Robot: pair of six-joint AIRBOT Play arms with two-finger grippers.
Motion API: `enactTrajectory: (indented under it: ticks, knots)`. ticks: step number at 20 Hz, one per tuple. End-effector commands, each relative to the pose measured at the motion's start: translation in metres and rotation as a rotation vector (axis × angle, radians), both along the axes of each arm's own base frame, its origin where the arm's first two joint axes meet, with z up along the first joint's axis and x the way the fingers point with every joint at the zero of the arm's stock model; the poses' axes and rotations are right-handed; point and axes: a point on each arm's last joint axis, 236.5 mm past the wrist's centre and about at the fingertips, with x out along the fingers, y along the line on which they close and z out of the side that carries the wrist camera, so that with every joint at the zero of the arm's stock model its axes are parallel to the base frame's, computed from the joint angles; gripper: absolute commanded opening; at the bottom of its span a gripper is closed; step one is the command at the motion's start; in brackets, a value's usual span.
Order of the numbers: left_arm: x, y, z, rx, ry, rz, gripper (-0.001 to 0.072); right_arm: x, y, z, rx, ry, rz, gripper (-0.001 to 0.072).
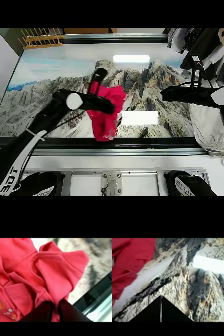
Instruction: Fold the clothes and pants, and hang the long-sleeved shirts on hangers.
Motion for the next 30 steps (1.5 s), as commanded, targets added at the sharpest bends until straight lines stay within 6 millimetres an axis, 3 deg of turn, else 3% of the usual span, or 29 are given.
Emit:
enactTrajectory:
  ticks: [1,2,4,7,9,11,12,14,16,19,24,25,26,27,30]
  knots:
    - [-0.007,-0.066,0.017,-0.071,-0.064,-0.087,0.0499,0.0,0.001,0.001,0.004,0.0,0.001,0.0013]
    - [0.005,-0.066,0.018,-0.079,-0.044,-0.054,0.0702,0.0,0.002,0.001,0.007,0.0,0.002,0.0013]
    - [0.036,-0.045,0.016,-0.072,0.007,0.033,0.0682,0.0,0.002,0.001,0.012,0.0,0.002,0.0013]
    - [0.091,0.03,-0.002,-0.055,0.084,0.238,0.0682,0.0,0.002,0.001,0.011,0.0,0.002,0.0013]
    - [0.114,0.093,-0.034,-0.034,0.178,0.398,0.0681,0.0,0.002,0.001,0.011,0.0,0.002,0.0013]
    - [0.114,0.144,-0.081,-0.002,0.31,0.522,0.0681,0.0,0.002,0.001,0.011,0.0,0.002,0.0013]
    - [0.106,0.158,-0.105,0.001,0.39,0.558,0.0681,0.0,0.002,0.001,0.011,0.0,0.002,0.0013]
    - [0.092,0.161,-0.139,-0.034,0.522,0.59,0.0681,0.0,0.002,0.001,0.011,0.0,0.002,0.0013]
    - [0.084,0.144,-0.157,-0.07,0.596,0.561,0.0681,0.0,0.002,0.001,0.011,0.0,0.002,0.0013]
    - [0.083,0.115,-0.171,-0.076,0.613,0.511,0.0681,0.0,0.002,0.001,0.012,0.0,0.002,0.0013]
    - [0.1,0.074,-0.175,-0.068,0.603,0.428,0.0665,-0.008,0.004,-0.005,0.005,0.038,0.022,0.0013]
    - [0.102,0.069,-0.176,-0.069,0.606,0.429,0.0421,-0.013,0.0,-0.011,-0.017,0.062,0.027,0.0013]
    - [0.105,0.066,-0.174,-0.072,0.599,0.423,0.0104,-0.017,-0.007,-0.019,-0.035,0.098,0.008,0.0014]
    - [0.108,0.065,-0.17,-0.077,0.587,0.42,0.0008,-0.021,-0.021,-0.032,-0.033,0.156,-0.058,0.0015]
    - [0.118,0.079,-0.146,-0.093,0.538,0.42,0.0008,-0.044,-0.08,-0.093,0.045,0.367,-0.371,0.0016]
